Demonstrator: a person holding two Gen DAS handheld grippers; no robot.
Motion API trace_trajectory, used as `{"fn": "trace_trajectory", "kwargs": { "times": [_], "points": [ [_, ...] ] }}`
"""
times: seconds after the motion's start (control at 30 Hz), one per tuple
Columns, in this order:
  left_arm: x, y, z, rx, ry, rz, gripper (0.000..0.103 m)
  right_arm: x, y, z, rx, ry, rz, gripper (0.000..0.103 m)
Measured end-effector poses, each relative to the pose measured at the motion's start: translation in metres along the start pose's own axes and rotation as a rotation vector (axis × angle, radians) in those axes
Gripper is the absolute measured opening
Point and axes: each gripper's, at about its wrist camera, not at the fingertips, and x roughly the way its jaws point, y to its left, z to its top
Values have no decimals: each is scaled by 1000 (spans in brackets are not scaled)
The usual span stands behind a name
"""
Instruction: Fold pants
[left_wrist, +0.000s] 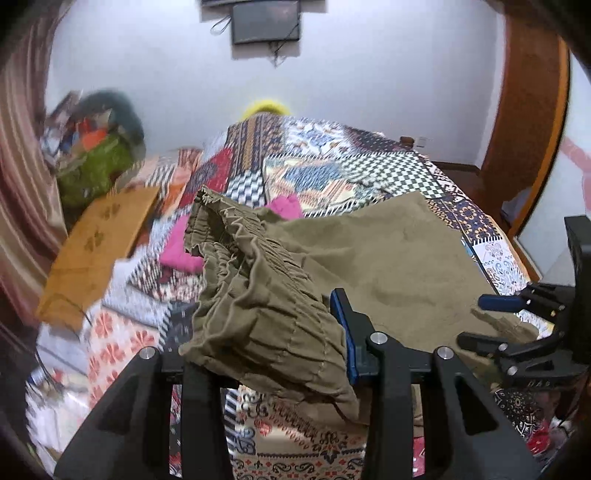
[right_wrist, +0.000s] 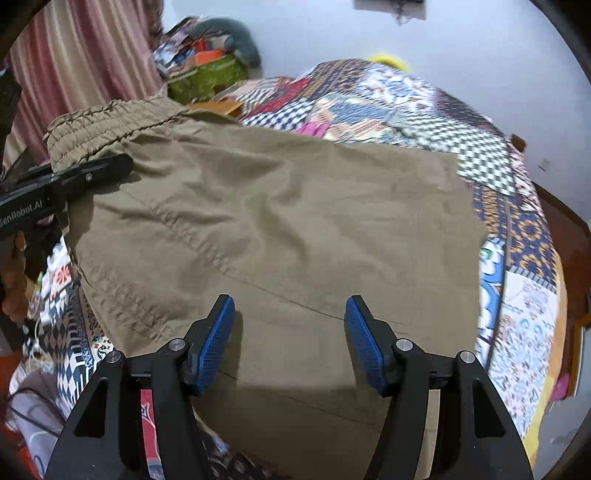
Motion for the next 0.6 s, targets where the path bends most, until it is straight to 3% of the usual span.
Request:
{"fn": "trace_trajectory", "kwargs": {
  "times": [0.23,0.6],
  "points": [
    [-8,-33,19,111,-52,-7,38,-18,-46,-24,133,-8,-71,59],
    [-15,-86,42,197,-73,-122,38,-46,-84,-73,279,-22,-123,59]
  ]
}}
